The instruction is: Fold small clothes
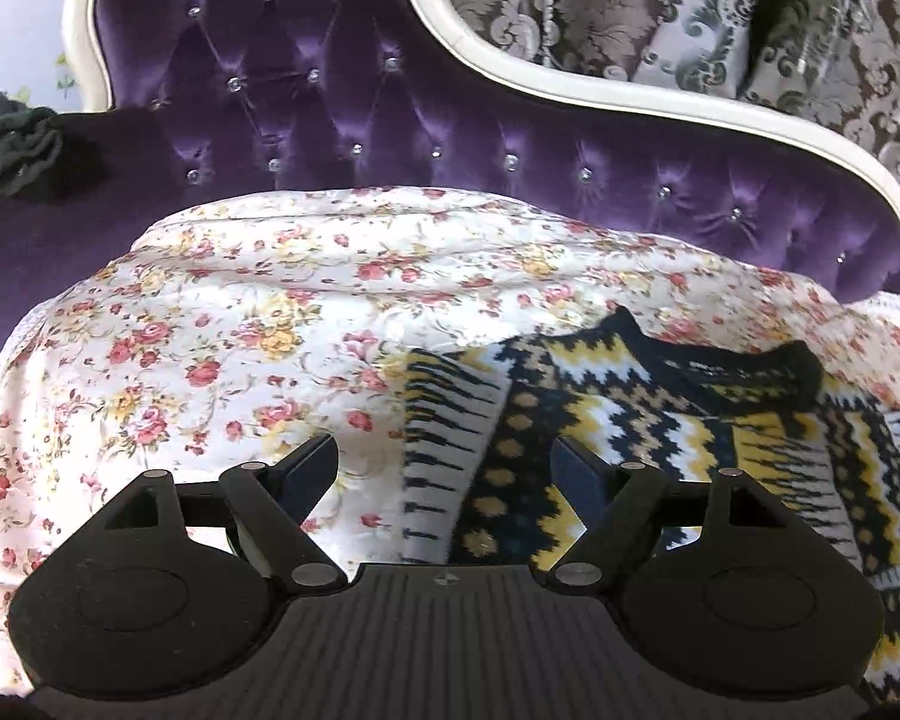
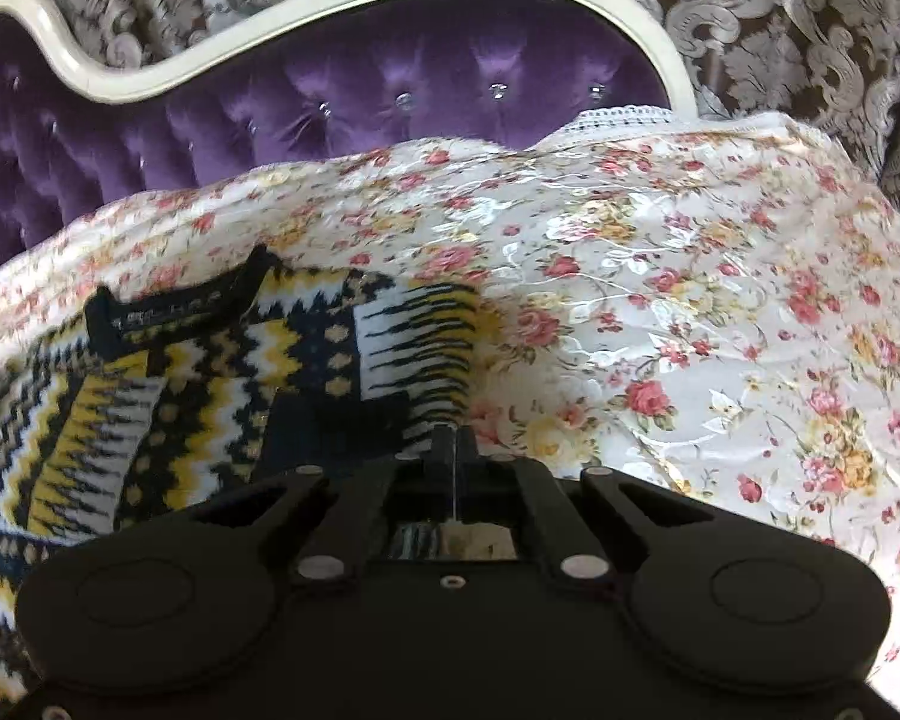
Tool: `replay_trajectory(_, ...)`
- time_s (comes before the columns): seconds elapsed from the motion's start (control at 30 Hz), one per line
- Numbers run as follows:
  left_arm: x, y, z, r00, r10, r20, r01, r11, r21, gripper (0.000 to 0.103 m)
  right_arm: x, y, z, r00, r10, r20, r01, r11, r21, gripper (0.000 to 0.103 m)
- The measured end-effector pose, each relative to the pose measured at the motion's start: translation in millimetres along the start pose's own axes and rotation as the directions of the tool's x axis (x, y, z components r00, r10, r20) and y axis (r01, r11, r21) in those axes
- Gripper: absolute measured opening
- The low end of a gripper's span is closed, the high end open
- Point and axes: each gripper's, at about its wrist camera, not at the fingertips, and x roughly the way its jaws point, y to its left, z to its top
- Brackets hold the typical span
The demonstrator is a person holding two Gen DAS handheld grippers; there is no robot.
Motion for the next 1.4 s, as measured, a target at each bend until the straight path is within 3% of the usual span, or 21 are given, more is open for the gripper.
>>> replay_trajectory(0.07, 2, -2, -2, 1.0, -0.007, -0.016, 0.007, 1.0, -0.002, 0.077, -4, -8, 2, 0.998, 0.054, 0.029, -0.055, 0.997, 0.055, 0.018)
replay_trajectory(0.13, 7, -7, -6, 0.999, -0.03, -0.043, 0.031, 0.999, 0.019, 0.077, -6, -8, 4, 0.996, 0.081, 0.048, -0.084, 0.994, 0.072, 0.023)
replay_trajectory(0.17, 9, -11, -9, 0.998, -0.037, -0.052, 0.039, 0.999, 0.033, 0.077, -6, -7, 4, 0.994, 0.093, 0.055, -0.097, 0.992, 0.076, 0.039)
replay_trajectory(0.23, 11, -17, -16, 0.997, -0.042, -0.064, 0.045, 0.998, 0.052, 0.077, -4, -6, 3, 0.992, 0.115, 0.047, -0.118, 0.99, 0.081, 0.061)
replay_trajectory(0.27, 14, -20, -19, 0.996, -0.041, -0.075, 0.046, 0.997, 0.059, 0.077, -2, -4, 2, 0.991, 0.126, 0.04, -0.129, 0.988, 0.082, 0.062)
replay_trajectory(0.43, 29, -24, -34, 0.991, -0.023, -0.132, 0.033, 0.997, 0.071, 0.078, 7, 8, -3, 0.99, 0.141, -0.016, -0.14, 0.989, 0.037, 0.062)
replay_trajectory(0.63, 26, -21, -38, 0.993, -0.031, -0.117, 0.038, 0.998, 0.053, 0.08, 13, 17, -8, 0.992, 0.116, -0.043, -0.117, 0.993, -0.019, 0.058)
replay_trajectory(0.8, 26, -23, -38, 0.993, -0.033, -0.117, 0.04, 0.998, 0.057, 0.08, 2, 13, -4, 0.989, 0.149, 0.023, -0.149, 0.989, 0.004, 0.055)
replay_trajectory(0.97, 25, -23, -38, 0.992, -0.03, -0.119, 0.036, 0.998, 0.053, 0.08, 17, 13, -7, 0.981, 0.189, -0.044, -0.188, 0.982, 0.028, 0.055)
replay_trajectory(1.07, 24, -24, -38, 0.993, -0.026, -0.114, 0.032, 0.998, 0.049, 0.08, 21, 20, -8, 0.983, 0.173, -0.064, -0.174, 0.985, -0.004, 0.055)
replay_trajectory(1.1, 22, -24, -38, 0.993, -0.029, -0.114, 0.034, 0.998, 0.047, 0.08, 22, 21, -9, 0.984, 0.166, -0.067, -0.166, 0.986, -0.007, 0.053)
replay_trajectory(1.13, 20, -23, -38, 0.993, -0.034, -0.114, 0.039, 0.998, 0.045, 0.08, 22, 22, -9, 0.986, 0.152, -0.065, -0.153, 0.988, -0.01, 0.028)
replay_trajectory(1.17, 18, -24, -37, 0.993, -0.043, -0.113, 0.048, 0.998, 0.043, 0.08, 21, 22, -9, 0.989, 0.134, -0.067, -0.135, 0.991, -0.017, 0.012)
replay_trajectory(1.4, 10, -22, -34, 0.989, -0.113, -0.093, 0.111, 0.994, -0.022, 0.08, 6, 15, -6, 0.995, 0.099, -0.023, -0.1, 0.995, -0.014, 0.01)
